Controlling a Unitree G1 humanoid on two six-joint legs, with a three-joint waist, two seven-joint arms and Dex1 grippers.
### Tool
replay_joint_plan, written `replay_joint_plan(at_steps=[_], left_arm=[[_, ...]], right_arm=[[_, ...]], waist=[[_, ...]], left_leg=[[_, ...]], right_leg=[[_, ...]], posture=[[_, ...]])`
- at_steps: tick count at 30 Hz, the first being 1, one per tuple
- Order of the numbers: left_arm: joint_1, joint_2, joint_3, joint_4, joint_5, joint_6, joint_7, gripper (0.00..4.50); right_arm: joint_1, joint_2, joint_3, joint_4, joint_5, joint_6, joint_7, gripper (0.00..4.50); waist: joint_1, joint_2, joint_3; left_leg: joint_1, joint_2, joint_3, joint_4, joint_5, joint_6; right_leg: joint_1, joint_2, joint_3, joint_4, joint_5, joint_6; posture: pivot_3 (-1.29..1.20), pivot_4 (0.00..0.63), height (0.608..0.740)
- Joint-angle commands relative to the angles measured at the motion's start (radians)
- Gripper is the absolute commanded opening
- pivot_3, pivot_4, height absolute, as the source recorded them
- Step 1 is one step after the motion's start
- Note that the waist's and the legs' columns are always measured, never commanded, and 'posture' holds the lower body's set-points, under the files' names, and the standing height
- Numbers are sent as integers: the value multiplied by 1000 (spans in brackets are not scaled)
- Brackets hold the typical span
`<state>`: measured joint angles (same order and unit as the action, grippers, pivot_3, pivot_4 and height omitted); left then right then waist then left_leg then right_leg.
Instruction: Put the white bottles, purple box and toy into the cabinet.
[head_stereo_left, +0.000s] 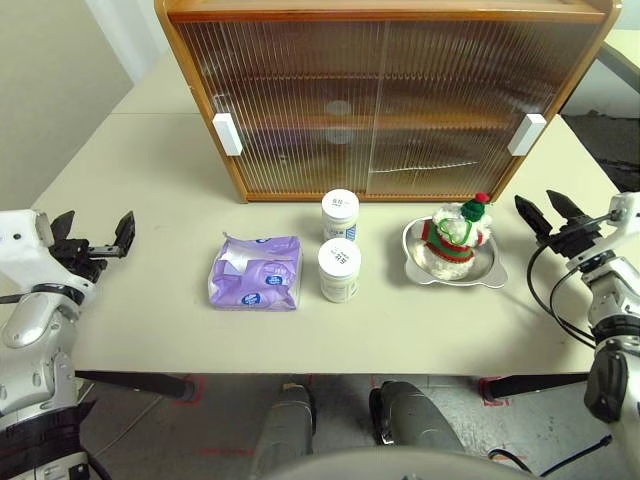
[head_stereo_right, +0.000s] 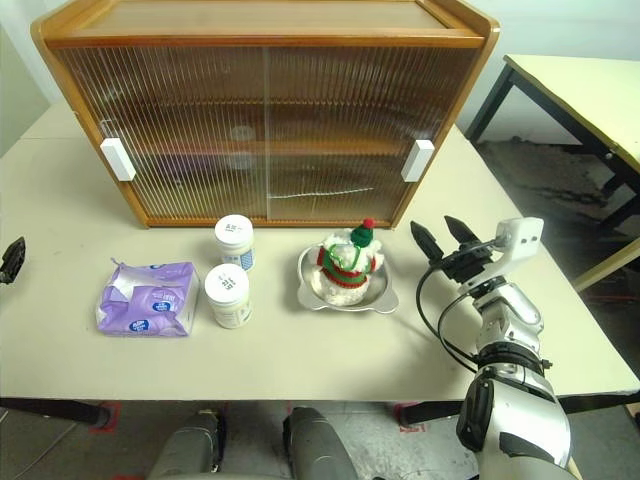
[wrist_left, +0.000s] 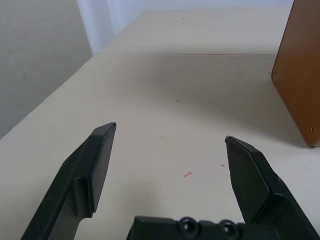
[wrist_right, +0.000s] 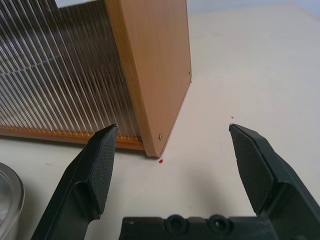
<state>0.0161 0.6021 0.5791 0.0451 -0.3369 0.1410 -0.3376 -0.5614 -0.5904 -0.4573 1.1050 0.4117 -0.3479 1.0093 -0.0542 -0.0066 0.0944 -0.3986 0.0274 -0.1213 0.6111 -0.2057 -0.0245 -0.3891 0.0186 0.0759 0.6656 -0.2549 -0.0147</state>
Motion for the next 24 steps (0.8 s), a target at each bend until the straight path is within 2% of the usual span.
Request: replay_joint_plan(at_steps=[1, 16, 21, 24], left_arm=[[5, 5, 8, 9, 0, 2, -6, 4500], [-60, -9, -47, 26, 16, 9, -1, 4500], [-103, -37, -44, 25, 8, 2, 33, 4500], [-133, -47, -25, 44, -3, 17, 70, 4500]], right_arm=[[21, 10, 3, -18, 1, 3, 6, 4444], [39, -40, -14, -36, 15, 21, 12, 4444], [45, -56, -20, -70, 33, 29, 37, 4444], [76, -59, -34, -152, 81, 70, 103, 4444]], waist=[[0, 0, 3], [-2, 0, 7], [-6, -1, 7], [-11, -1, 7]], left_leg=[[0, 0, 0, 0, 0, 0], [-2, 1, 0, 0, -1, 0], [-2, 1, 1, 0, -1, 0], [-2, 1, 1, 0, -1, 0]], right_leg=[[0, 0, 0, 0, 0, 0], [-2, 0, 0, 0, 0, -1], [-2, 0, 0, 0, 0, 0], [-2, 0, 0, 0, 0, 0]], posture=[[-113, 134, 740], [-148, 131, 740], [-171, 127, 740], [-183, 130, 740]])
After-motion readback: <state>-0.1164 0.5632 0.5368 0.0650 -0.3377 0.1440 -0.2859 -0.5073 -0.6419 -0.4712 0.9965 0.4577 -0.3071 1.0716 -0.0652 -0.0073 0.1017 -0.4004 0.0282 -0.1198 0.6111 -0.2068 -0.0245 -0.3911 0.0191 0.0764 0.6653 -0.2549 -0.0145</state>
